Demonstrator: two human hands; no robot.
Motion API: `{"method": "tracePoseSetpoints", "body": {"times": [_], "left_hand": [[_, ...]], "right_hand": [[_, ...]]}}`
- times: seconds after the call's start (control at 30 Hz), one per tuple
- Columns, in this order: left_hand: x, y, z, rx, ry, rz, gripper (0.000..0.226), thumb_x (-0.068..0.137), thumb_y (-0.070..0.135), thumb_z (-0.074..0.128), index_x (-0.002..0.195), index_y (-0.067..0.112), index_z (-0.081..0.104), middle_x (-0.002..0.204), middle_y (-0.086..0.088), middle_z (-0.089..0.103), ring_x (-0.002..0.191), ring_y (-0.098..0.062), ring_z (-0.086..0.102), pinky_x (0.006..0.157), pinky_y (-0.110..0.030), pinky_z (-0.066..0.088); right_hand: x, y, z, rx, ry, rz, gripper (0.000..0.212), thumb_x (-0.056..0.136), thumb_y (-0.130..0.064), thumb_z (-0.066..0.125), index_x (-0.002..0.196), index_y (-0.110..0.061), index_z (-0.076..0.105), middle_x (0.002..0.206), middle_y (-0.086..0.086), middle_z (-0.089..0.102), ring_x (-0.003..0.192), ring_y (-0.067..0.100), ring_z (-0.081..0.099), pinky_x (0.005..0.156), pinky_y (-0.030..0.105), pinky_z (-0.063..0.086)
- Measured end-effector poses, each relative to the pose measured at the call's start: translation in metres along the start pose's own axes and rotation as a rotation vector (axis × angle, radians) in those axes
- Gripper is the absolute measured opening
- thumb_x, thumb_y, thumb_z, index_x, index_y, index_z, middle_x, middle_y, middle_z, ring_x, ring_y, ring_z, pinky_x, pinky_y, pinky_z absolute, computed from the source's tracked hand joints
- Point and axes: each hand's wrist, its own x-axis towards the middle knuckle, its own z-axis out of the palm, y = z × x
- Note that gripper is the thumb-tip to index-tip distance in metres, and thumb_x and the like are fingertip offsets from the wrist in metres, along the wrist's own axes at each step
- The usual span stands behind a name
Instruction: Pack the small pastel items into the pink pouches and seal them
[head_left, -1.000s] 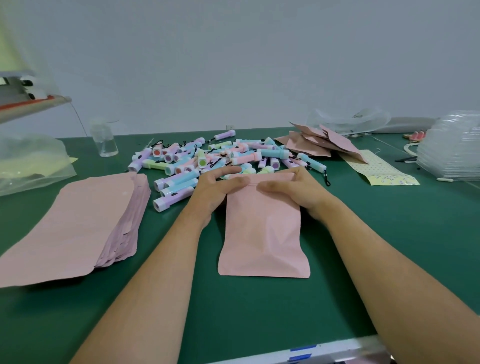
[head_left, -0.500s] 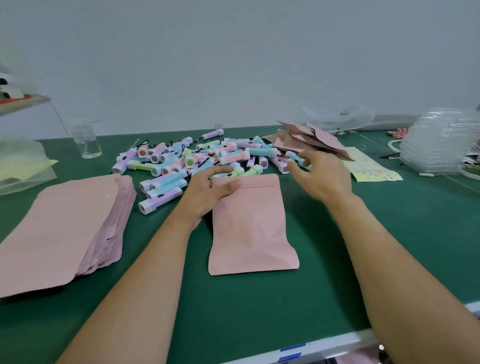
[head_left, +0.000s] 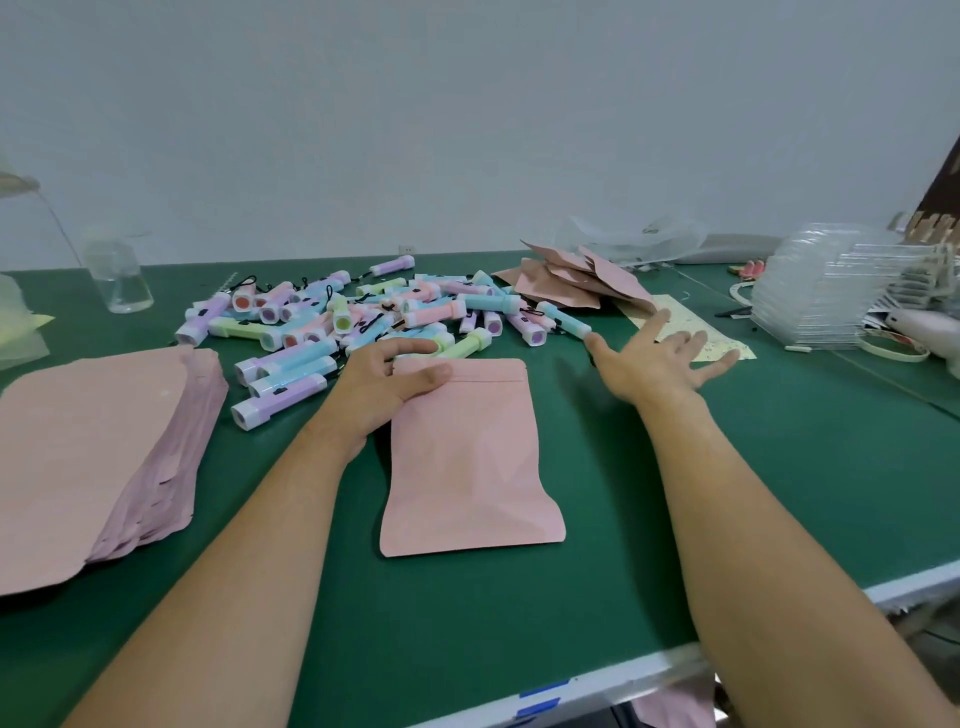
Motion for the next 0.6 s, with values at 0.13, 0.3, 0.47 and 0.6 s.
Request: {"method": "tracePoseSetpoints", "body": {"times": [0.13, 0.3, 0.47, 0.6], "left_hand": [[-0.001, 0.003, 0.001, 0.030, 0.000, -0.017, 0.037, 0.076, 0.042, 0.092, 0.110, 0.036, 0.079, 0.128, 0.015, 0.064, 0.123, -0.016, 0.061, 0.110, -0.043, 0.051], [-0.004, 0.008, 0.003, 0.059, 0.011, -0.037, 0.037, 0.076, 0.044, 0.092, 0.109, 0.037, 0.079, 0.140, 0.005, 0.061, 0.129, -0.021, 0.057, 0.115, -0.047, 0.047], [-0.005, 0.008, 0.003, 0.035, 0.024, -0.034, 0.032, 0.079, 0.040, 0.091, 0.107, 0.036, 0.079, 0.133, 0.008, 0.062, 0.127, -0.019, 0.058, 0.112, -0.043, 0.048], [-0.005, 0.007, 0.010, -0.003, 0.078, -0.035, 0.025, 0.083, 0.033, 0.089, 0.105, 0.033, 0.078, 0.120, 0.015, 0.062, 0.126, -0.017, 0.055, 0.097, -0.029, 0.049]], "right_hand": [[-0.001, 0.002, 0.004, -0.075, -0.088, -0.009, 0.104, 0.091, -0.083, 0.010, 0.164, -0.011, -0.008, 0.168, 0.029, 0.011, 0.157, 0.044, -0.008, 0.110, 0.076, -0.022], [-0.006, -0.016, 0.004, 0.036, 0.049, -0.077, 0.082, 0.102, -0.061, 0.017, 0.163, -0.009, 0.000, 0.163, 0.022, 0.031, 0.156, 0.041, 0.010, 0.111, 0.074, -0.017], [0.017, 0.033, -0.024, 0.410, 0.515, 0.045, 0.058, 0.092, -0.008, 0.052, 0.149, -0.013, 0.043, 0.145, 0.013, 0.054, 0.132, 0.036, 0.046, 0.103, 0.051, 0.036], [0.034, 0.070, -0.020, 0.420, 0.412, 0.145, 0.052, 0.092, -0.002, 0.050, 0.135, -0.026, 0.065, 0.139, 0.012, 0.059, 0.133, 0.035, 0.041, 0.105, 0.051, 0.030]]}}
